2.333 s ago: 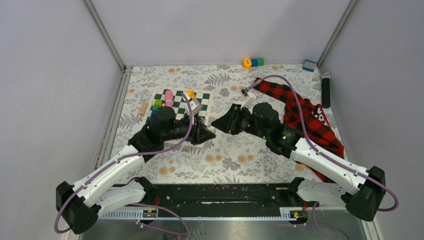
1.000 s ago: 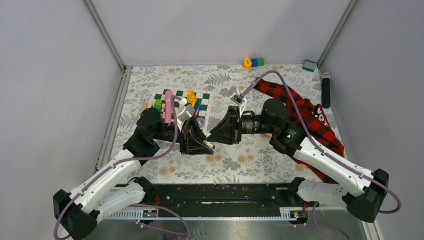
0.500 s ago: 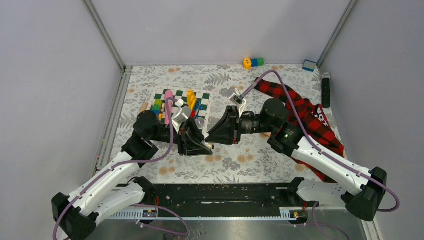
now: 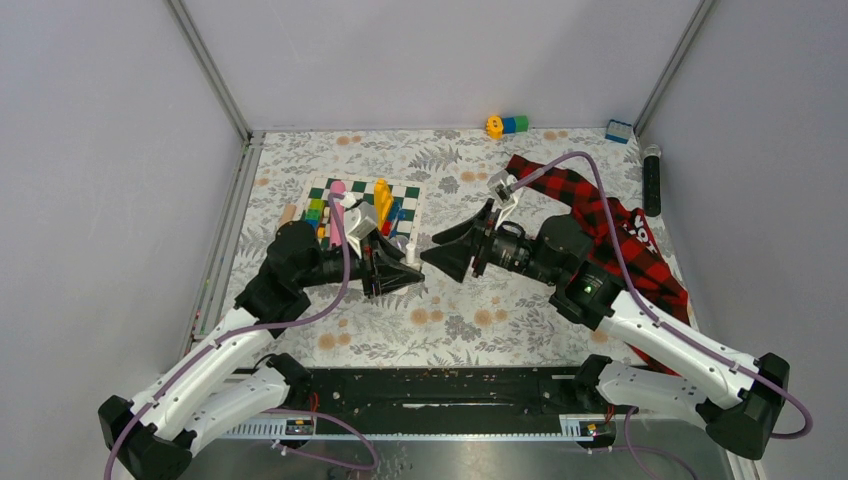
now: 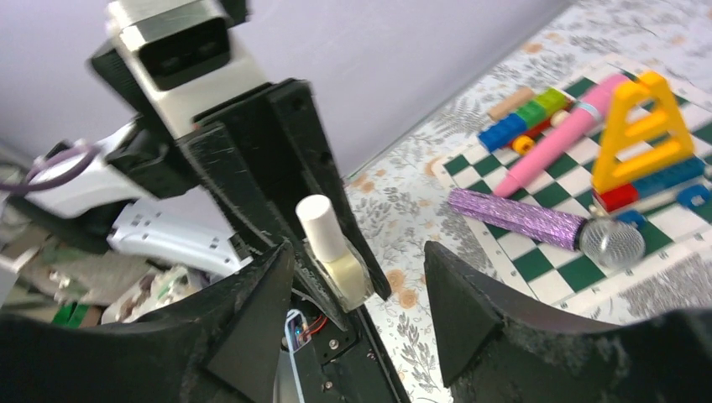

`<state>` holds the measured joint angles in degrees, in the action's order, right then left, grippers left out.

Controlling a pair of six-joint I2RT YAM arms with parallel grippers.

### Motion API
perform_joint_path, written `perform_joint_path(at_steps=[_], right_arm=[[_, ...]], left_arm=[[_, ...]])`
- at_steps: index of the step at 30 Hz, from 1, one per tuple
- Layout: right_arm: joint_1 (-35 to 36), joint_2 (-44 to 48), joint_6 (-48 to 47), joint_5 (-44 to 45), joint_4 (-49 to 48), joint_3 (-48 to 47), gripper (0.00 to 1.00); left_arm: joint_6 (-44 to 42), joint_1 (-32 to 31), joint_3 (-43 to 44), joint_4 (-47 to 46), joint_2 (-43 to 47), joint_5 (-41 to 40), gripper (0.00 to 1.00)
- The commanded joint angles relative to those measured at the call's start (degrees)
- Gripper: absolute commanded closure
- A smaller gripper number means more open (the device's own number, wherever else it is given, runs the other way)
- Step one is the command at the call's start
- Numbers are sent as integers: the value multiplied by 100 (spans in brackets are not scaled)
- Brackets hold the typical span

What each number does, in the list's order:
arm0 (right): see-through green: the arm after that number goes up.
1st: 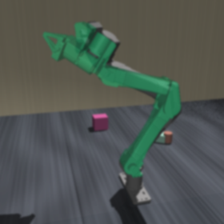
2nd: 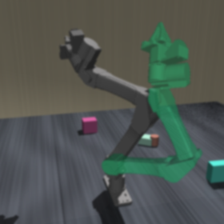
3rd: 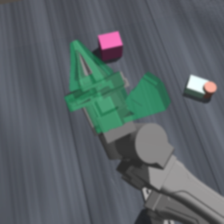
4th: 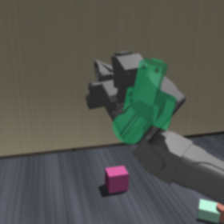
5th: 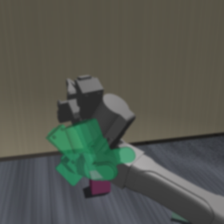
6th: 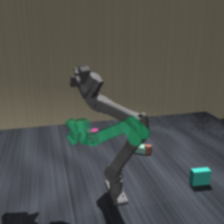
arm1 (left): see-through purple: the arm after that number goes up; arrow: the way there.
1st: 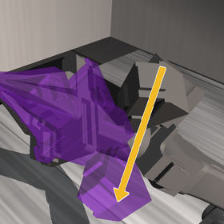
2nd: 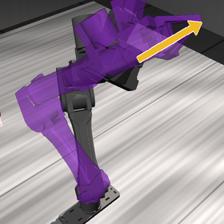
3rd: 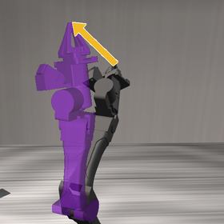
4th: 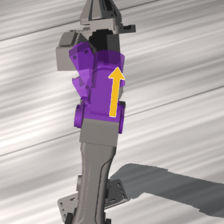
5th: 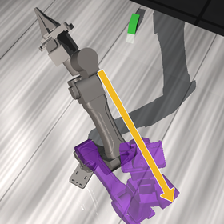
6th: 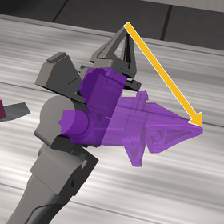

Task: Paint the nails
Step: Unscrew the nail polish bottle.

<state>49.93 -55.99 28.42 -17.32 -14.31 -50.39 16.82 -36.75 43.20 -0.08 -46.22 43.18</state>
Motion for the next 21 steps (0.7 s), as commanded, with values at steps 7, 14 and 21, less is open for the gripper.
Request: perform_joint_path(at_steps=[7, 14, 21], right_arm=[[616, -514, 179, 1686, 741, -823, 40], [814, -806, 30, 2048, 905, -1037, 47], [834, -1274, -98, 2092, 1288, -1513, 49]], left_arm=[[-345, 26, 419, 587, -144, -1307, 100], [-374, 20, 496, 787, -230, -1408, 100], [-379, 20, 499, 791, -268, -1402, 100]])
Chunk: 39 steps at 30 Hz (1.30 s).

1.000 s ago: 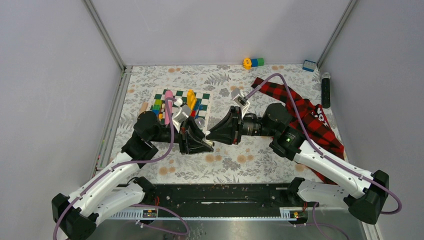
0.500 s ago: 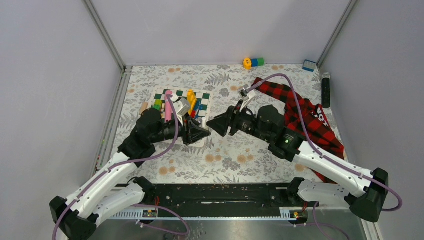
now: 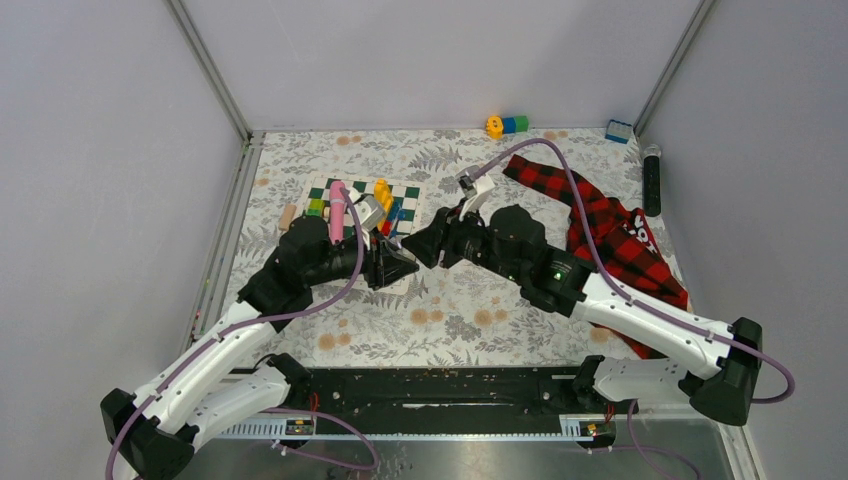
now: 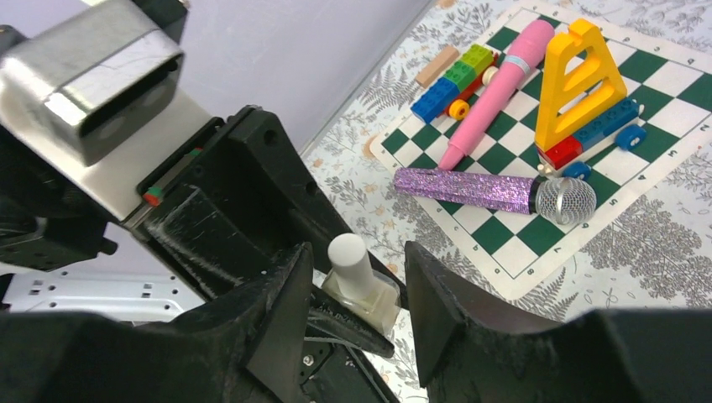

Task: Paint the nails
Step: Unscrew the nail polish bottle.

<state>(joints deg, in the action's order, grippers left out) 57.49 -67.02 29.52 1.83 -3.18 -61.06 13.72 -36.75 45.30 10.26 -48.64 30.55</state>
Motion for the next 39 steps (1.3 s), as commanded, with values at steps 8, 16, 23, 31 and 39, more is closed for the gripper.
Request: perform_joint_path(at_steps=[8, 16, 23, 31, 39], right_arm=[[130, -414, -326, 214, 524, -661, 54], [130, -619, -410, 113, 526, -726, 64], [123, -506, -17, 227, 129, -494, 100], [121, -118, 689, 372, -539, 15, 100], [117, 151, 733, 512, -560, 72, 100]], left_arm=[[-71, 20, 295, -229, -58, -156, 100], [-179, 22, 336, -101, -72, -296, 100], [-194, 23, 349, -78, -36, -437, 79], [17, 26, 123, -532, 272, -342, 19], [137, 47, 67, -748, 271, 5, 27]])
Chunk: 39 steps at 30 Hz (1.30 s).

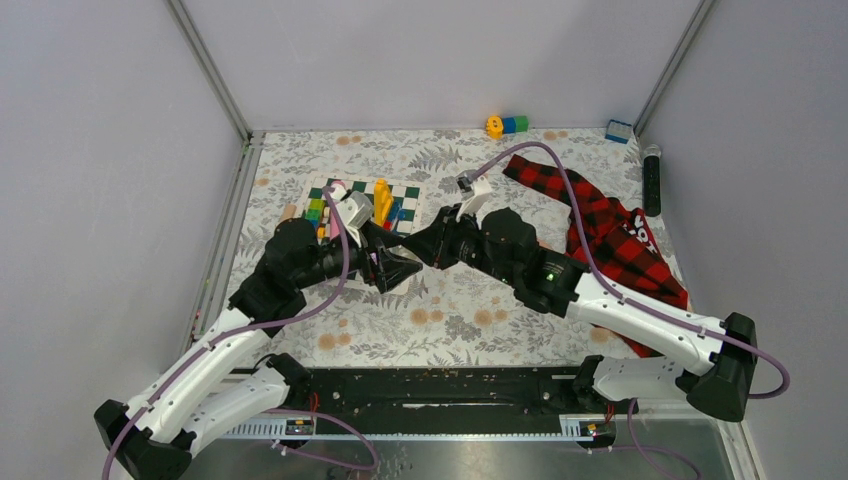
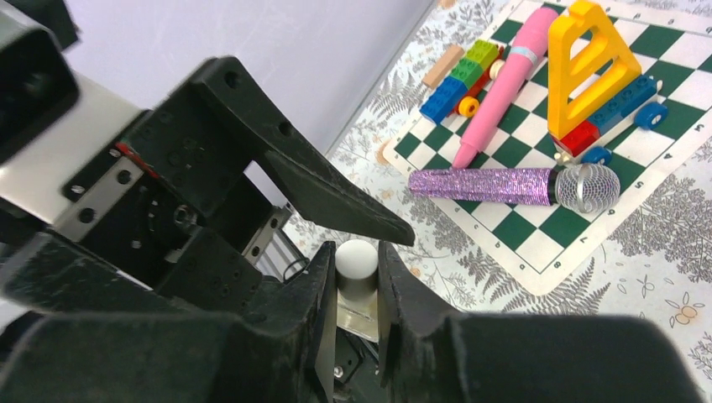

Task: Paint the nails
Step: Unscrew the nail polish bottle.

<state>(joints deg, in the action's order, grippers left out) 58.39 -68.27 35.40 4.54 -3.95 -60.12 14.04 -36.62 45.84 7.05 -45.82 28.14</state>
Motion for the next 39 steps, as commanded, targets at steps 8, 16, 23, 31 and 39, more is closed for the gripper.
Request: perform_joint_path(at_steps=[8, 16, 23, 31, 39], right_arm=[[33, 318, 181, 164, -620, -24, 100], [32, 219, 110, -17, -602, -107, 100], [33, 76, 75, -121, -493, -223, 100], [32, 63, 23, -132, -432, -247, 100], [32, 151, -80, -23, -416, -245, 100]], left_arm=[[160, 37, 65, -360, -115, 273, 36], [321, 37, -13, -535, -126, 401, 46], [310, 39, -16, -522, -85, 357, 46], [314, 33, -40, -573, -107, 411, 69], [344, 40, -15, -562, -180, 476, 62]])
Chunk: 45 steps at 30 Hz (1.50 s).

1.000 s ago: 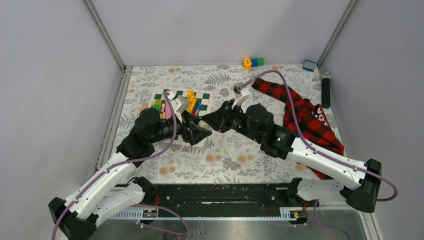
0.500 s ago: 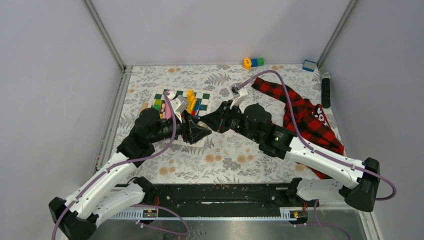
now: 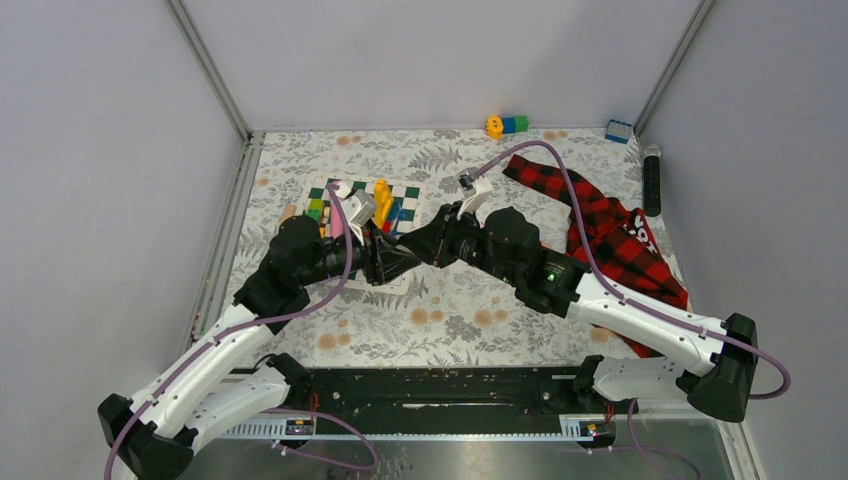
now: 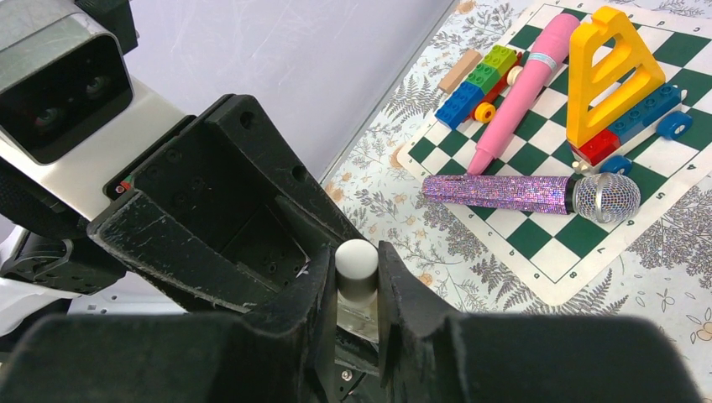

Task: Paint the nails
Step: Unscrew the nail polish bottle.

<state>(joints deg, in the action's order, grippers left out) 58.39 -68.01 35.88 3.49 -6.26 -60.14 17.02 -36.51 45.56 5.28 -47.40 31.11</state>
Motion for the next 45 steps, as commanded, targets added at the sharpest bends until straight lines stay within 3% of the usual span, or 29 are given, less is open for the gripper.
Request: perform_joint_path(at_steps=[1, 4, 10, 21, 23, 26, 36, 40, 45], right_arm=[[32, 126, -140, 90, -178, -244, 100], [32, 138, -158, 121, -165, -244, 100], [28, 153, -175, 132, -165, -244, 100], [24, 248, -381, 187, -266, -164, 100], [-25, 311, -511, 11, -400, -112, 100], [-211, 450, -514, -317, -619, 40, 100], [-783, 877, -1242, -2763, -962, 291, 100], [-793, 947, -1382, -3756, -1240, 309, 100], [-794, 885, -1361, -4273, -1473, 305, 100]], left_arm=[[47, 22, 16, -371, -32, 182, 62], [46, 24, 15, -348, -57, 157, 58], [39, 22, 49, -264, -126, 155, 59], [38, 28, 43, -395, -122, 471, 100], [54, 23, 15, -478, -93, 604, 100], [125, 29, -55, -764, -18, 966, 100], [1029, 22, -384, -2604, 108, 2958, 100], [1305, 27, -390, -2959, 71, 3434, 100], [1347, 22, -362, -2988, 98, 3716, 100]])
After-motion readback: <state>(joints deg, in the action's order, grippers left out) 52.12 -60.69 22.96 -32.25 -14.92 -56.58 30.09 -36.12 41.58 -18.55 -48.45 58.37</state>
